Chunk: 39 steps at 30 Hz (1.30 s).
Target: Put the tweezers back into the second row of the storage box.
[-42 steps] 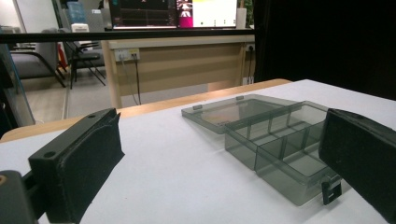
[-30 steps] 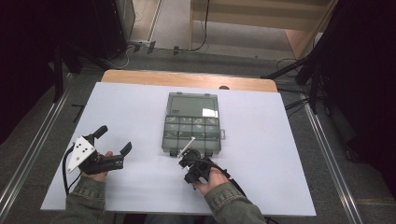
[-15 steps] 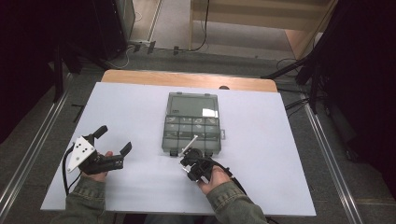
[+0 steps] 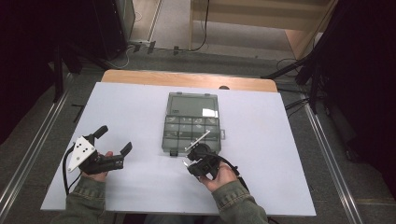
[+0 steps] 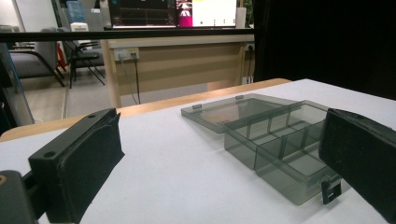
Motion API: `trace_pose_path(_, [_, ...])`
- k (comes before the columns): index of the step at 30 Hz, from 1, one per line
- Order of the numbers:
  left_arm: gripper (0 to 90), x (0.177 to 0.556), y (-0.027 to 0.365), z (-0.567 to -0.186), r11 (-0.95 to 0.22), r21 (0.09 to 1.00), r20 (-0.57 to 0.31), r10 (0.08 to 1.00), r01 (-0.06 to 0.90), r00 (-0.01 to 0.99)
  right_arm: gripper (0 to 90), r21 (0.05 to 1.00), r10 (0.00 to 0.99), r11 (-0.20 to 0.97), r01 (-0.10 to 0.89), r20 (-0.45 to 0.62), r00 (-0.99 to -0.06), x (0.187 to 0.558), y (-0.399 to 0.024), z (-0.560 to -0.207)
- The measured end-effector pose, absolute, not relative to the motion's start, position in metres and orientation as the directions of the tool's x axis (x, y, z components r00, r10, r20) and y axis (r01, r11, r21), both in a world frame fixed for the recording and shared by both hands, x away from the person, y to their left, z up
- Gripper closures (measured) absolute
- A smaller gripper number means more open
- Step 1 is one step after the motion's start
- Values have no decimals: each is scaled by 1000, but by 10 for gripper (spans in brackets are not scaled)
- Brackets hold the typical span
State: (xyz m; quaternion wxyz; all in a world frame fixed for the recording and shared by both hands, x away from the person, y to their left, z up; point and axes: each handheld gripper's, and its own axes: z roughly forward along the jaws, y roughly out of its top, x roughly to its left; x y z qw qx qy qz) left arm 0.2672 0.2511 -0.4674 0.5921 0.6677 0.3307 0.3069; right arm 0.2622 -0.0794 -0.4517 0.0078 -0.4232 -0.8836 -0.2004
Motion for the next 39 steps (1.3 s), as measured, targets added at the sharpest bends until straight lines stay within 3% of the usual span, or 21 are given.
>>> trace_pose_path(7, [0, 268, 251, -468, -82, 994, 20, 804, 77, 595, 864, 423, 731, 520, 742, 228, -643, 267, -93, -443])
trace_pose_path(14, [0, 268, 250, -468, -84, 994, 21, 802, 77, 597, 864, 469, 705, 539, 700, 204, -679, 272, -98, -436])
trace_pose_path(39, [0, 268, 251, -468, -84, 993, 21, 802, 78, 596, 861, 503, 692, 591, 630, 85, -717, 311, -99, -406])
